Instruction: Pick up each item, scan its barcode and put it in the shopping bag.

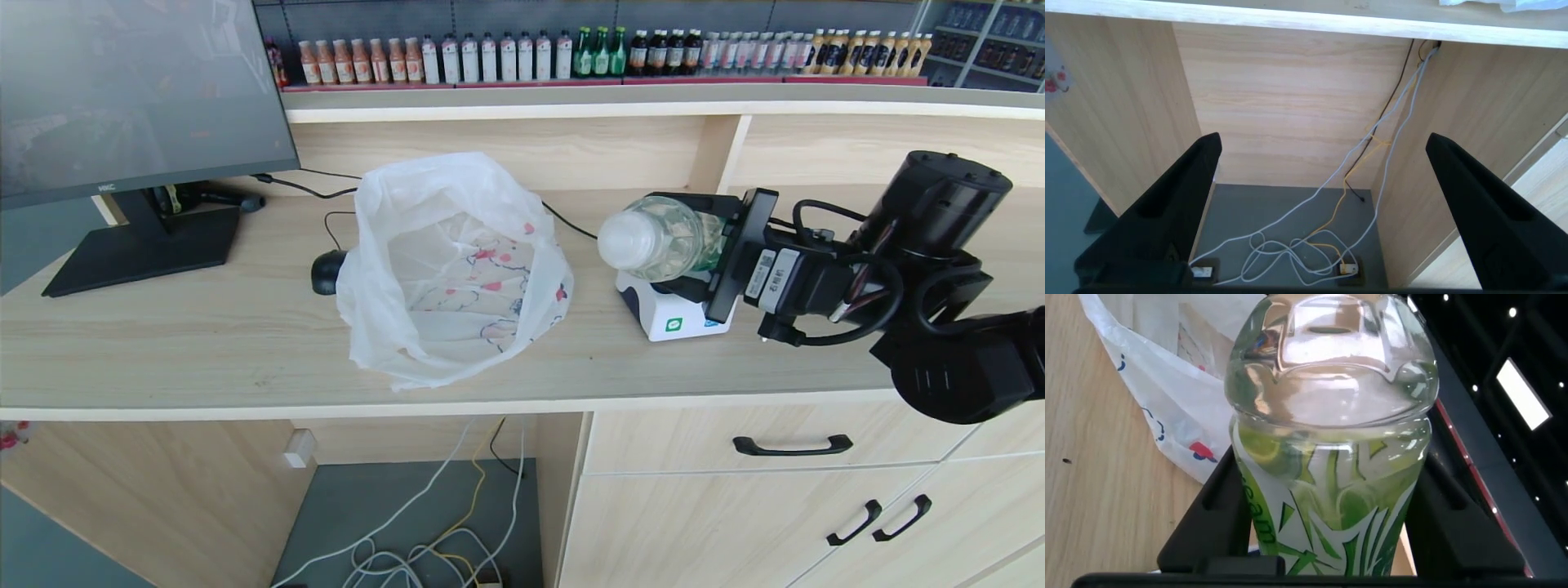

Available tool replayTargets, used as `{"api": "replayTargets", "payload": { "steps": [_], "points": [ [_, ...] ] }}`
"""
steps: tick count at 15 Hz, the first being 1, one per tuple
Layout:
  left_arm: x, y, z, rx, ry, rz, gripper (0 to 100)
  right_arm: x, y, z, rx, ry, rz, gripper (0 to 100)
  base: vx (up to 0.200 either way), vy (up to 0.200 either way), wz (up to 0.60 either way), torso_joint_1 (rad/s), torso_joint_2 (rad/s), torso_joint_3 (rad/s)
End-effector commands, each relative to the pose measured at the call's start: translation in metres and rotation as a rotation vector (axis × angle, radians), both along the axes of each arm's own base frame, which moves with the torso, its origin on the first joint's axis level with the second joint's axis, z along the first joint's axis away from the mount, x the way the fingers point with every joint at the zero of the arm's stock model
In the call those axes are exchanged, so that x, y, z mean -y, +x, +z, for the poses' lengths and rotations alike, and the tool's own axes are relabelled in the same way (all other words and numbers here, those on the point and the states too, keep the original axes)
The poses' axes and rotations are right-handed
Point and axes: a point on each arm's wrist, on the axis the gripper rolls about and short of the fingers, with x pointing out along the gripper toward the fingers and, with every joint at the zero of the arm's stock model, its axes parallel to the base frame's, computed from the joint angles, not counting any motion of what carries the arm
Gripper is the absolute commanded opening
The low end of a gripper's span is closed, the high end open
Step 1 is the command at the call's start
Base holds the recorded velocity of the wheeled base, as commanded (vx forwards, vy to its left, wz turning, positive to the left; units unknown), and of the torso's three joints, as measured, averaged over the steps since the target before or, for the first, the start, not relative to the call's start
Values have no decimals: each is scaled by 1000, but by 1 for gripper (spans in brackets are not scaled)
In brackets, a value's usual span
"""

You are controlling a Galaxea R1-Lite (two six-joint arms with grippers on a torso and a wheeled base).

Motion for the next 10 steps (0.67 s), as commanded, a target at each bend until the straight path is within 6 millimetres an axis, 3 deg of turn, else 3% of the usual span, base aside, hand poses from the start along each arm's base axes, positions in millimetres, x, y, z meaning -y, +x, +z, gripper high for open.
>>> {"api": "replayTargets", "payload": {
  "steps": [1, 10],
  "points": [
    [0, 0, 0, 1, 0, 0, 100, -1, 2, -4, -11, -3, 0, 0, 0, 0, 0, 0, 0, 0],
    [0, 0, 0, 1, 0, 0, 100, -2, 4, -6, -17, -4, 0, 0, 0, 0, 0, 0, 0, 0]
  ]
}}
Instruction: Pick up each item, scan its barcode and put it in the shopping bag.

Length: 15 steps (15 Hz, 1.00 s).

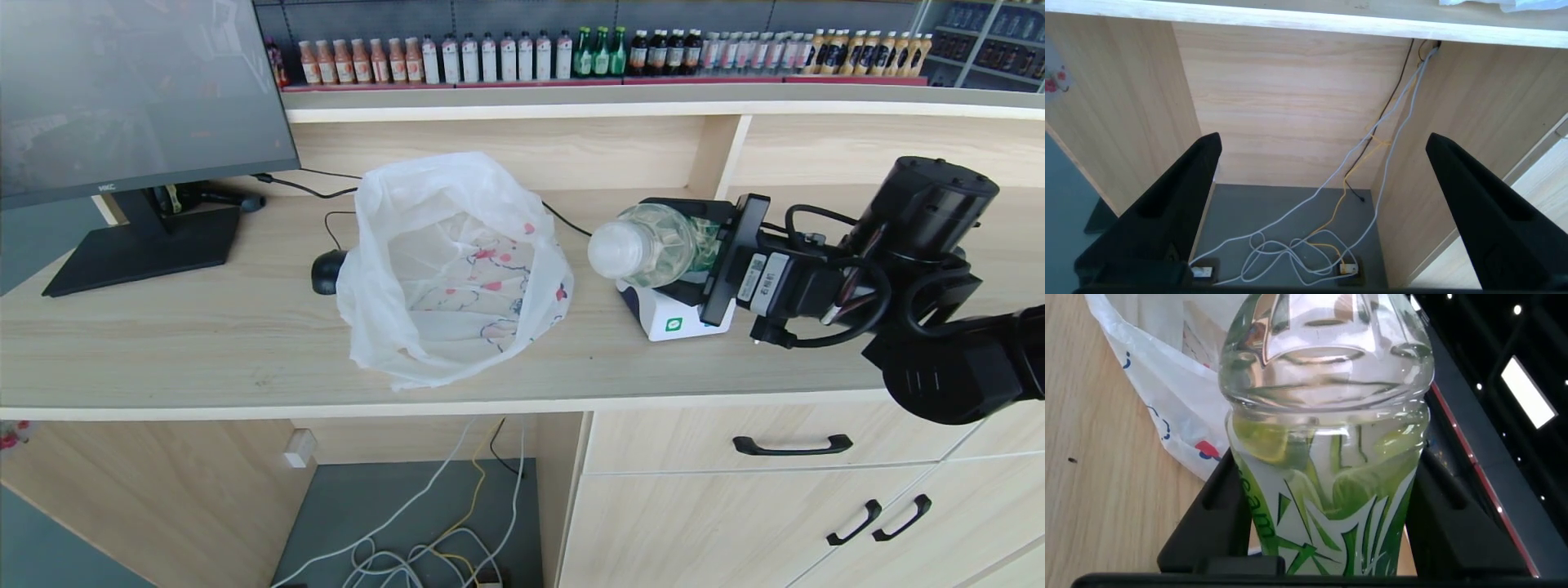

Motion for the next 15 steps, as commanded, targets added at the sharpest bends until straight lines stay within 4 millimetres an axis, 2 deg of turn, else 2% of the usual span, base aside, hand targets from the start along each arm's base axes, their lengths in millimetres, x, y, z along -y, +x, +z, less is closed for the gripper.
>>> {"api": "replayTargets", "payload": {
  "steps": [1, 10, 15],
  "points": [
    [0, 0, 0, 1, 0, 0, 100, 0, 0, -1, -3, -1, 1, 0, 0, 0, 0, 0, 0, 0],
    [0, 0, 0, 1, 0, 0, 100, -2, -1, 0, -1, 1, 7, 0, 0, 0, 0, 0, 0, 0],
    [0, 0, 0, 1, 0, 0, 100, -7, -8, 12, -2, 31, 23, 0, 0, 0, 0, 0, 0, 0]
  ]
}}
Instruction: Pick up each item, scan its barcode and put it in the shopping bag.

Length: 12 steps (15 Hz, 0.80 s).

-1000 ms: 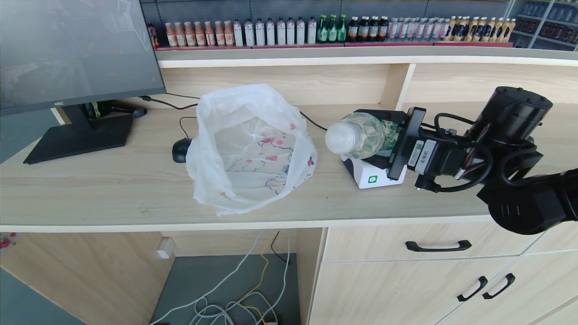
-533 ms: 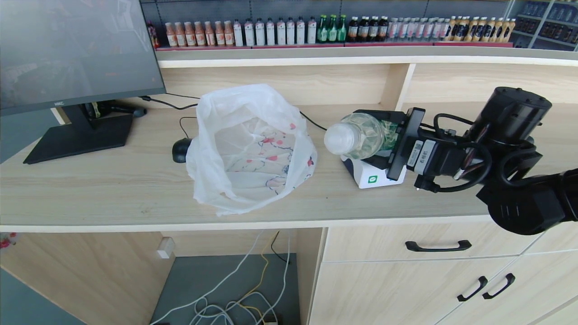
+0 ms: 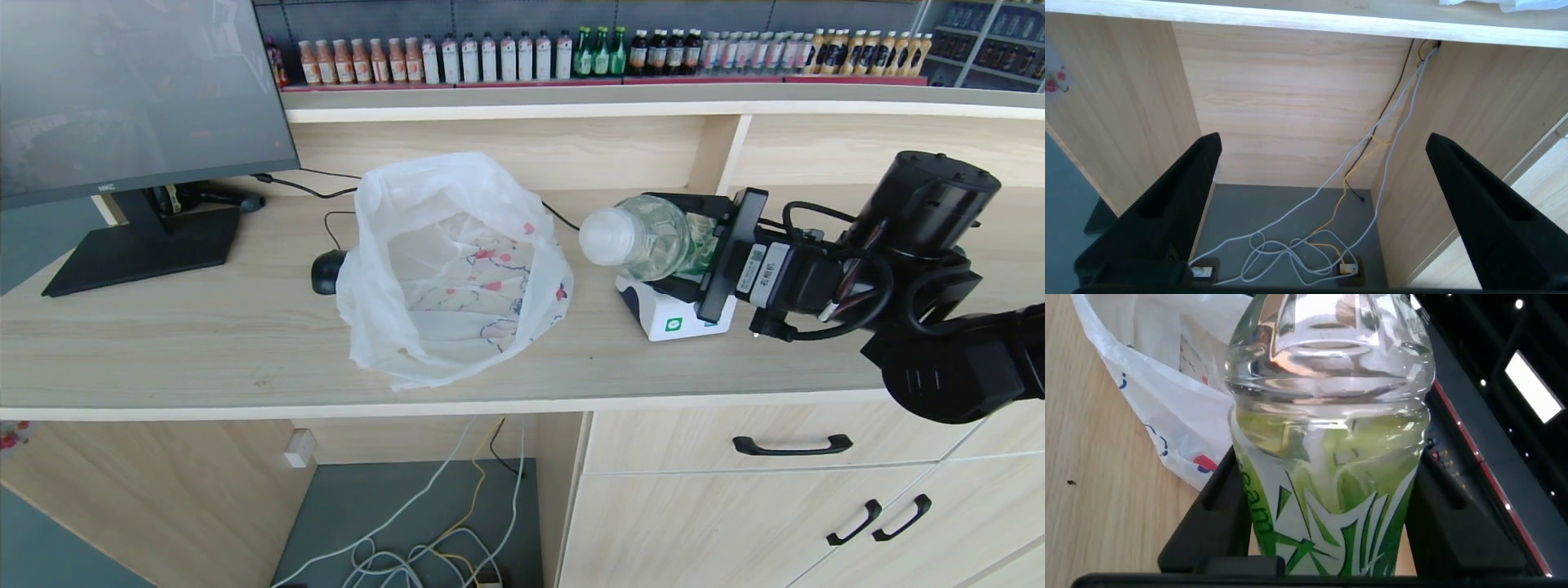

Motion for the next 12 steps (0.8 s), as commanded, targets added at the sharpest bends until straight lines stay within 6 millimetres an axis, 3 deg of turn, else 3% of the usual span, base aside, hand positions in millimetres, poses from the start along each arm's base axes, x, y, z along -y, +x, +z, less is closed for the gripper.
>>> {"api": "replayTargets", "payload": {
  "steps": [1, 8, 12],
  "points": [
    [0, 0, 0, 1, 0, 0, 100, -4, -7, 14, 24, 27, 6, 0, 0, 0, 0, 0, 0, 0],
    [0, 0, 0, 1, 0, 0, 100, -8, -26, 44, -112, 203, -20, 0, 0, 0, 0, 0, 0, 0],
    [0, 0, 0, 1, 0, 0, 100, -6, -32, 54, -279, 464, -53, 0, 0, 0, 0, 0, 0, 0]
  ]
}}
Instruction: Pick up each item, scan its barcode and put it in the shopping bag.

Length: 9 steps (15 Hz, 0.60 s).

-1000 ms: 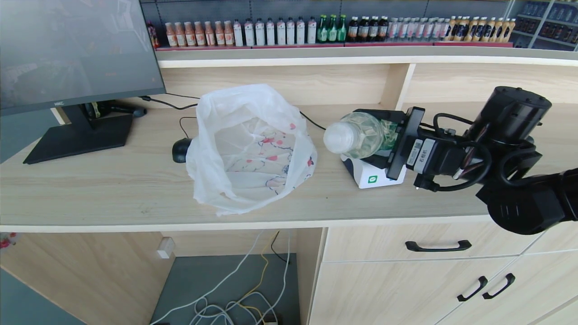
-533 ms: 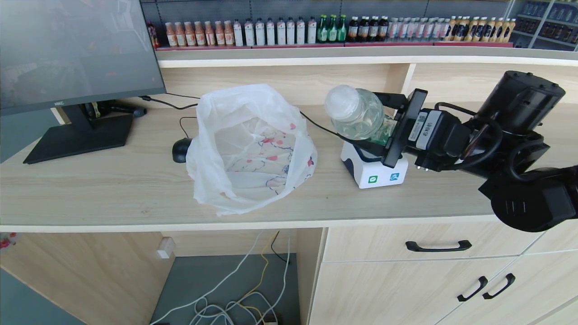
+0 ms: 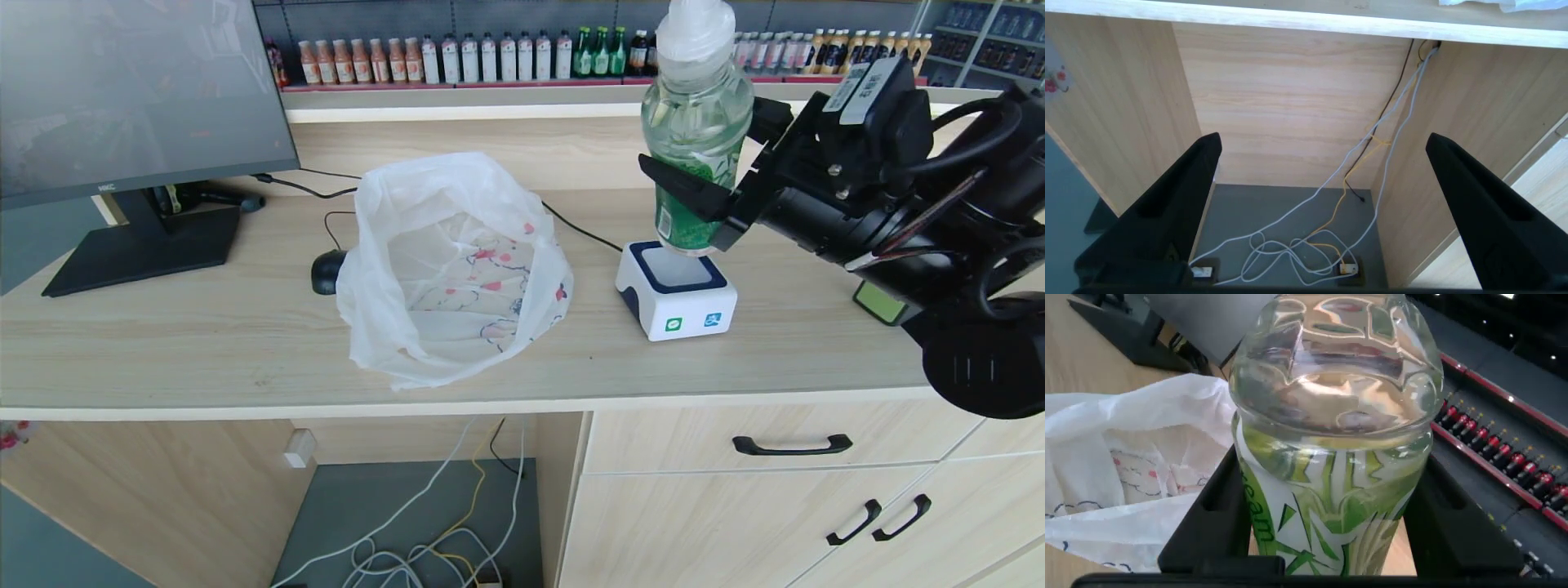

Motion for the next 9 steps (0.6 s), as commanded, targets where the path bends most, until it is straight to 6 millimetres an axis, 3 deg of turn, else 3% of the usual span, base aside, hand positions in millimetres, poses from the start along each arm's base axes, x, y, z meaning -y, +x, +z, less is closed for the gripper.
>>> {"api": "replayTargets", "payload": {
  "steps": [1, 9],
  "points": [
    [0, 0, 0, 1, 0, 0, 100, -7, -8, 7, -66, 140, 8, 0, 0, 0, 0, 0, 0, 0],
    [0, 0, 0, 1, 0, 0, 100, -21, -25, -5, -287, 450, -34, 0, 0, 0, 0, 0, 0, 0]
  ]
}}
